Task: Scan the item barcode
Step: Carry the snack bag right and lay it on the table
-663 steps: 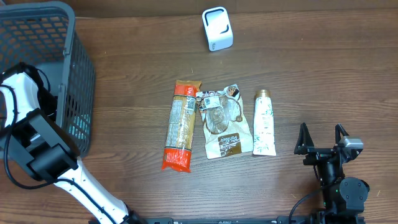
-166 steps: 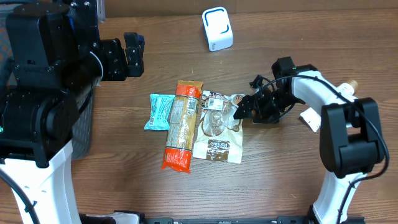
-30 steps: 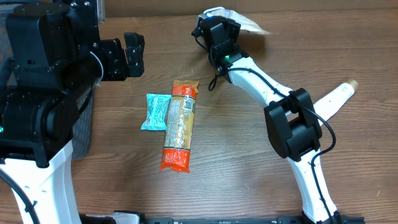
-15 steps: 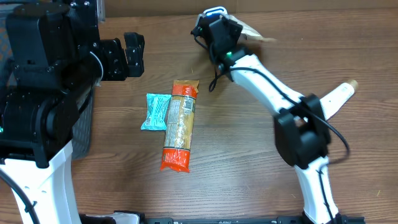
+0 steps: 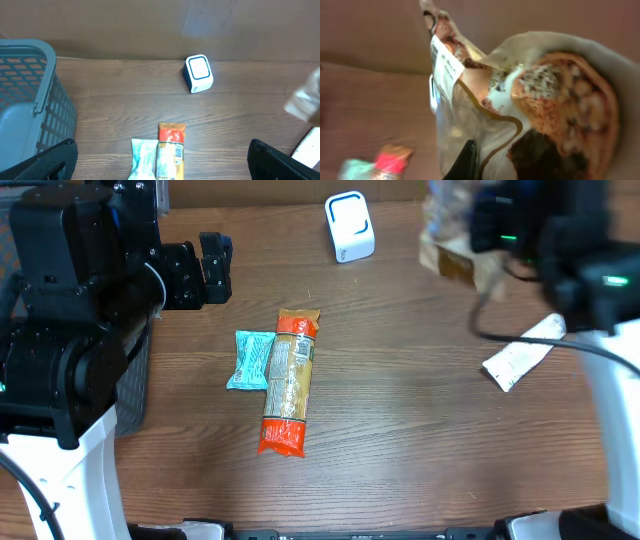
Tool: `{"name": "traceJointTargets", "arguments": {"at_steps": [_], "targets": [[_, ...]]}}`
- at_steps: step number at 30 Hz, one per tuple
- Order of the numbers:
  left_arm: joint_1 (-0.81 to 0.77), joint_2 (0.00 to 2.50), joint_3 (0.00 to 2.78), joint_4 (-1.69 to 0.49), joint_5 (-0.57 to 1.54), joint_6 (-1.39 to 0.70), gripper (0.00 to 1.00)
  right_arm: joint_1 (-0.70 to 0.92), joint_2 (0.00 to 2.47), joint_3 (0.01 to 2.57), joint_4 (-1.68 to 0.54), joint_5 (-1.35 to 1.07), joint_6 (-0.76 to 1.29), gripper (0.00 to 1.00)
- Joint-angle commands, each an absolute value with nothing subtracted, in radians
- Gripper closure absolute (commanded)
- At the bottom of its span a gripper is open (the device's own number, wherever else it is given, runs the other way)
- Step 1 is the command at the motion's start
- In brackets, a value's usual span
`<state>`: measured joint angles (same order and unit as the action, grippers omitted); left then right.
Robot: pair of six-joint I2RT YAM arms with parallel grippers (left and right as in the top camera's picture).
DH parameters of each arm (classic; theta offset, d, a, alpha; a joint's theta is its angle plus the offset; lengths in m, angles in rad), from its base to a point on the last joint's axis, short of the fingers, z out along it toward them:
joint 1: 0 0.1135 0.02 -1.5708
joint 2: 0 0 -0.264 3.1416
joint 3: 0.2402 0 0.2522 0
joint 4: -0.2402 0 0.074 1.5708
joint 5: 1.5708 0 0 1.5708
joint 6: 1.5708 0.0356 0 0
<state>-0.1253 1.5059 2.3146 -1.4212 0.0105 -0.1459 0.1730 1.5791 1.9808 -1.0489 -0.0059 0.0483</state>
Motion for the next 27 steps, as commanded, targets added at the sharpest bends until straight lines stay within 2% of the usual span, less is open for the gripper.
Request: {"name": "traceJointTargets", "arguments": {"at_steps": [1, 5, 10, 18, 21, 27], "targets": [[-0.128, 1.511, 2.314, -1.419, 0.000, -0.127, 0.00, -0.004, 1.618, 1.968, -1.163, -0.302, 0.322, 0.96], [-0.128, 1.511, 2.314, -1.418, 0.000, -0.127, 0.00, -0.160, 1.654, 1.880, -1.219, -0.340, 0.376, 0.96], [-0.128, 1.511, 2.314, -1.418, 0.000, -0.127, 0.00, -0.288, 1.711, 1.664, -1.093, -0.390, 0.402, 0.96], [-0.128, 1.512, 2.314, -1.418, 0.000, -0.127, 0.00, -0.396, 1.791, 1.400, -0.855, -0.408, 0.423, 0.96], [-0.128, 1.512, 2.314, -1.418, 0.000, -0.127, 0.00, -0.426, 1.794, 1.345, -0.817, -0.397, 0.424, 0.96], [-0.128, 1.512, 2.314, -1.418, 0.000, -0.127, 0.00, -0.487, 1.794, 1.291, -0.809, -0.230, 0.578, 0.96]]}}
